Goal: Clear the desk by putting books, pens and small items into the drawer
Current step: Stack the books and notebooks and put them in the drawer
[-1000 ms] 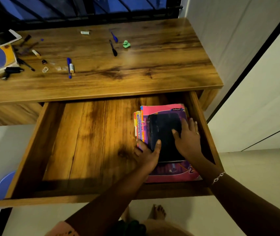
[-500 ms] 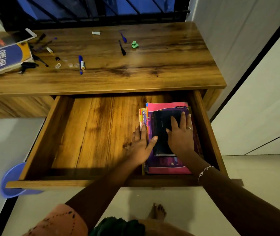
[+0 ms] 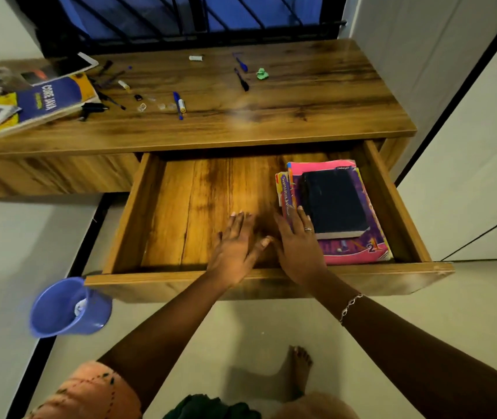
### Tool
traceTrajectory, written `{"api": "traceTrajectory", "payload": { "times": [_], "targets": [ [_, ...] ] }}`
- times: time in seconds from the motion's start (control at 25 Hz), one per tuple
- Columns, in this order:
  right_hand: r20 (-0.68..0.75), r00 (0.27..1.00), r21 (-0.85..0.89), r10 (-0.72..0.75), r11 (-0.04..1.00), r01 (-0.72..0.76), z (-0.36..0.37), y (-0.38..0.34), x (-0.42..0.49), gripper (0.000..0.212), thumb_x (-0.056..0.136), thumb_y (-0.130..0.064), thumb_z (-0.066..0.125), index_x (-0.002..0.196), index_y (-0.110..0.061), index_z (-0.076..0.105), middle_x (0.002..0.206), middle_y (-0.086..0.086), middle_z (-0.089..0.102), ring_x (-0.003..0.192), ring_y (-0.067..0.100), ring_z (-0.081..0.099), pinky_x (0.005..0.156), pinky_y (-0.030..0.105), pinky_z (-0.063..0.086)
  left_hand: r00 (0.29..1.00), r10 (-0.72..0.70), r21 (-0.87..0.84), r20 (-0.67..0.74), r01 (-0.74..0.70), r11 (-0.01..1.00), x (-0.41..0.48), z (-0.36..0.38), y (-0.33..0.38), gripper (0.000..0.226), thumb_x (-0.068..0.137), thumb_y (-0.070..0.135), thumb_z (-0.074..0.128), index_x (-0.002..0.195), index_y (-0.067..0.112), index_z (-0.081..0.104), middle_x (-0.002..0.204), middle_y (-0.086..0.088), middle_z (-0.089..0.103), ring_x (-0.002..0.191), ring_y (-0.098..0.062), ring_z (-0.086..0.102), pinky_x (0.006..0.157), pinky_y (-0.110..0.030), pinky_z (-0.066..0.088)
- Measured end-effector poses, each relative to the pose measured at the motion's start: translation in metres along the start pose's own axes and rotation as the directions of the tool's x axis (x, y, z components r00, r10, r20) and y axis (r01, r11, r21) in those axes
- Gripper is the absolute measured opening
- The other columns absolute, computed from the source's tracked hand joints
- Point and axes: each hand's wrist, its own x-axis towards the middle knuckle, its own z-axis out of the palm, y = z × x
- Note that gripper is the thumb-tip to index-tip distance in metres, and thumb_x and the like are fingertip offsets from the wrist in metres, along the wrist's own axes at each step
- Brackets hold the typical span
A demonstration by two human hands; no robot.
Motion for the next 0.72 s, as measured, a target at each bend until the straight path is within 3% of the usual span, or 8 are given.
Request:
{"api": "traceTrajectory", "payload": {
  "times": [0.12,0.24,0.28,0.44,0.6,0.72],
  "targets": [
    [0.073,0.989,-0.086,-0.126,0.988,0.132,0.014,-0.011,-0.018,0.057,0.097,-0.039,0.034,0.148,-0.02,0.017,0.158,0.005,0.007,0.146,0.025,-0.002,0.117,0.04,0.01,0.998,0.047,0.163,0.046,-0.054,0.985,-0.028,-0.003,-0.012,0.071,0.092,0.061,0.011,0.15,0.02,0.002,0.159,-0.003,-0.004,0.146,-0.019,-0.012,0.118,-0.046,-0.001],
    [0.118,0.968,-0.146,-0.224,0.96,0.24,0.017,-0.013,-0.024,0.068,0.092,-0.058,0.019,0.148,-0.019,0.017,0.157,0.004,0.01,0.146,0.023,0.001,0.115,0.034,0.005,0.986,0.137,0.362,0.091,-0.161,0.918,-0.042,-0.001,-0.022,0.108,0.062,0.074,-0.033,0.149,0.017,-0.005,0.158,-0.004,-0.008,0.145,-0.021,-0.013,0.116,-0.047,-0.006],
    [0.115,0.963,-0.141,-0.244,0.956,0.259,0.016,-0.012,-0.025,0.079,0.085,-0.066,0.01,0.148,-0.019,0.017,0.157,0.005,0.012,0.146,0.023,0.003,0.112,0.032,0.004,0.984,0.146,0.39,0.099,-0.174,0.904,-0.042,0.001,-0.023,0.115,0.054,0.073,-0.038,0.149,0.016,-0.007,0.158,-0.005,-0.009,0.145,-0.021,-0.014,0.116,-0.048,-0.007],
    [0.074,0.952,-0.171,-0.298,0.936,0.306,0.02,-0.008,-0.022,0.091,0.079,-0.069,-0.006,0.146,-0.015,0.024,0.154,0.008,0.024,0.144,0.025,0.015,0.108,0.033,0.004,0.984,0.155,0.417,0.091,-0.179,0.891,-0.032,0.002,-0.022,0.1,0.061,0.065,-0.025,0.147,0.015,-0.015,0.157,-0.007,-0.014,0.144,-0.022,-0.017,0.114,-0.048,-0.011],
    [0.034,0.955,-0.248,-0.294,0.924,0.293,0.022,-0.002,-0.002,0.083,0.089,-0.064,0.0,0.141,-0.009,0.036,0.147,0.014,0.037,0.139,0.03,0.028,0.11,0.042,0.011,0.978,0.197,0.458,0.073,-0.208,0.864,-0.014,0.0,-0.026,0.113,0.052,0.069,-0.042,0.147,0.014,-0.016,0.156,-0.009,-0.017,0.144,-0.024,-0.019,0.112,-0.045,-0.016],
    [0.036,0.94,-0.275,-0.339,0.901,0.335,0.018,0.003,0.02,0.082,0.09,-0.062,0.0,0.142,-0.009,0.032,0.148,0.014,0.034,0.14,0.029,0.025,0.11,0.045,0.007,0.978,0.207,0.453,0.04,-0.202,0.868,0.007,-0.004,-0.03,0.115,0.05,0.068,-0.045,0.147,0.012,-0.015,0.156,-0.011,-0.017,0.144,-0.025,-0.017,0.11,-0.042,-0.018]
  ]
}}
